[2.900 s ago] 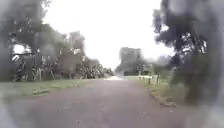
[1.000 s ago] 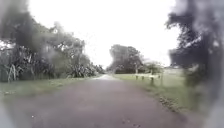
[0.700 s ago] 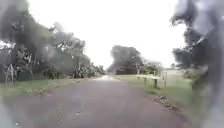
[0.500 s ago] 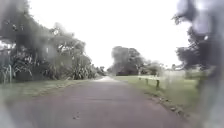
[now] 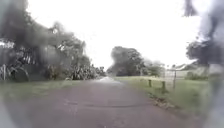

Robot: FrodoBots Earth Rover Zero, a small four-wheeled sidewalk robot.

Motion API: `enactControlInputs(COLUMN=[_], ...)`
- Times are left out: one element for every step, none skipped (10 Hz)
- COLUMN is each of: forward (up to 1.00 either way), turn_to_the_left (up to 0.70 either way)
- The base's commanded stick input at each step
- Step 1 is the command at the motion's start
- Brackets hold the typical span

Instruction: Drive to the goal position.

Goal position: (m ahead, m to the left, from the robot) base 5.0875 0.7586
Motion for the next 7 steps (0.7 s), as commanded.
enactControlInputs(forward=[0.85, 0.85, 0.85, 0.85, 0.85, 0.85, 0.85], turn_to_the_left=[0.00, 0.00, 0.00, 0.00, 0.00, 0.00, 0.00])
